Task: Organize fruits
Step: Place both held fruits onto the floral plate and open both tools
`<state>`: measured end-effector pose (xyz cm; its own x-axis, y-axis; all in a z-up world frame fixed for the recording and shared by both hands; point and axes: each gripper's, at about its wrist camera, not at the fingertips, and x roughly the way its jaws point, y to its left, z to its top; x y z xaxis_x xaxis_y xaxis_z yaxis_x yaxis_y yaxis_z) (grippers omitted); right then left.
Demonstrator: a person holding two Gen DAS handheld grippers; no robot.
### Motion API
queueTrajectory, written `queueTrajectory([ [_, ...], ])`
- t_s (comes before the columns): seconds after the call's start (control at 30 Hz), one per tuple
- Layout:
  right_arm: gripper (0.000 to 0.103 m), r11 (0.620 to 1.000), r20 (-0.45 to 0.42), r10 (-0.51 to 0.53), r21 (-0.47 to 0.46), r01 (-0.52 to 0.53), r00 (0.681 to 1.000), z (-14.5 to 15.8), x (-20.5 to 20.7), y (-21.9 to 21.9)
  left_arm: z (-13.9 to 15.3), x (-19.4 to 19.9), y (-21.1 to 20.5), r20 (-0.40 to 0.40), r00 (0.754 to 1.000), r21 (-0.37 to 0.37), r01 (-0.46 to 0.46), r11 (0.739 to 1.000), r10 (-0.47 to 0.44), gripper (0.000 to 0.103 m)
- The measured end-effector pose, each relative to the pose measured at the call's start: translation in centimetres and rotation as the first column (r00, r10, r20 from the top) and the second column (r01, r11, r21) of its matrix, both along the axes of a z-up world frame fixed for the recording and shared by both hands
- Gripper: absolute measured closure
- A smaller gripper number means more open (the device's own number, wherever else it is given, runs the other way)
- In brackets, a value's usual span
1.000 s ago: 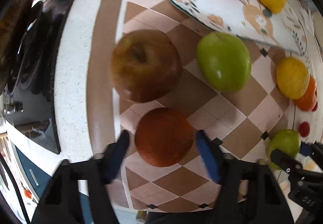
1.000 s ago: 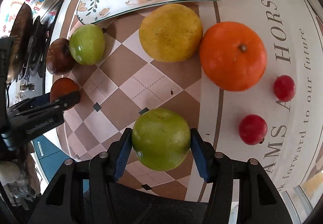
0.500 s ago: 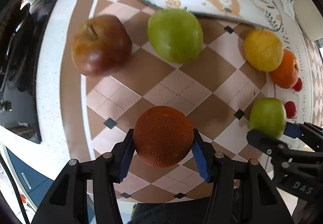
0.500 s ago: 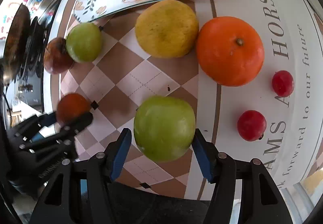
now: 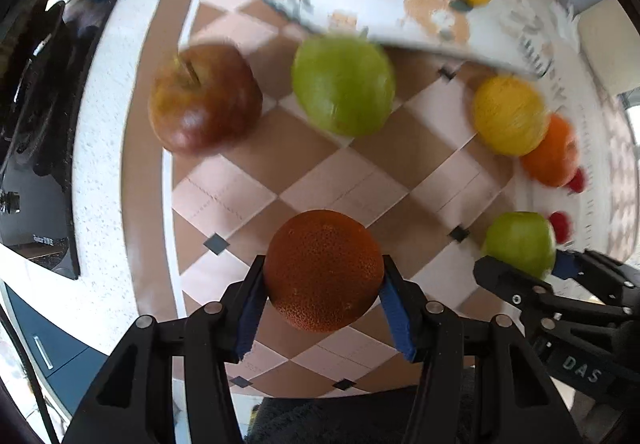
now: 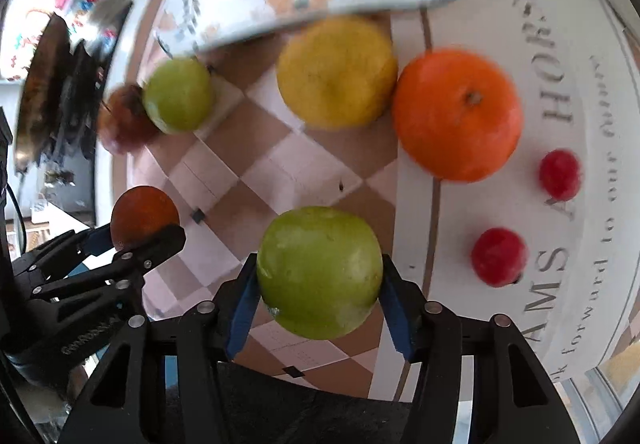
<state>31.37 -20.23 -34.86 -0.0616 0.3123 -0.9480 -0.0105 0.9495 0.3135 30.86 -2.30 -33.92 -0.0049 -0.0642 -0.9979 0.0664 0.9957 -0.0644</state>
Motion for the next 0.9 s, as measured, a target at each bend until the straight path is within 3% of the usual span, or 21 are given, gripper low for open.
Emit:
queueTrajectory([
  [0.17, 0.044, 0.997, 0.103, -0.055, 0.058, 0.05, 0.993, 5.0, 3.1, -1.8, 6.6, 3.2, 0.5, 0.106, 0.994, -0.103, -0.026, 0.994, 0.037, 0.052],
  [0.3, 0.044, 0.997, 0.154, -0.071, 0.038, 0.066, 0.985, 6.0, 7.6, -2.3, 9.4, 8.0, 0.7, 0.155, 0.987, -0.135, -0.032, 0.99, 0.053, 0.052],
  [0.43, 0.044, 0.998, 0.146, -0.059, -0.017, 0.062, 0.988, 4.3, 12.0, -1.3, 8.2, 14.5, 1.6, 0.136, 0.987, -0.098, -0.071, 0.993, 0.084, 0.052],
  [0.63, 0.044, 0.997, 0.1, -0.024, -0.072, 0.031, 0.995, 1.0, 15.5, 0.4, 3.8, 21.4, 2.2, 0.004, 0.991, -0.096, -0.132, 0.987, 0.133, 0.052],
  [0.9, 0.044, 0.996, 0.071, 0.009, -0.09, -0.003, 0.997, -0.7, 16.3, 2.2, 0.8, 24.4, 1.7, -0.073, 0.986, -0.083, -0.158, 0.984, 0.152, 0.051],
])
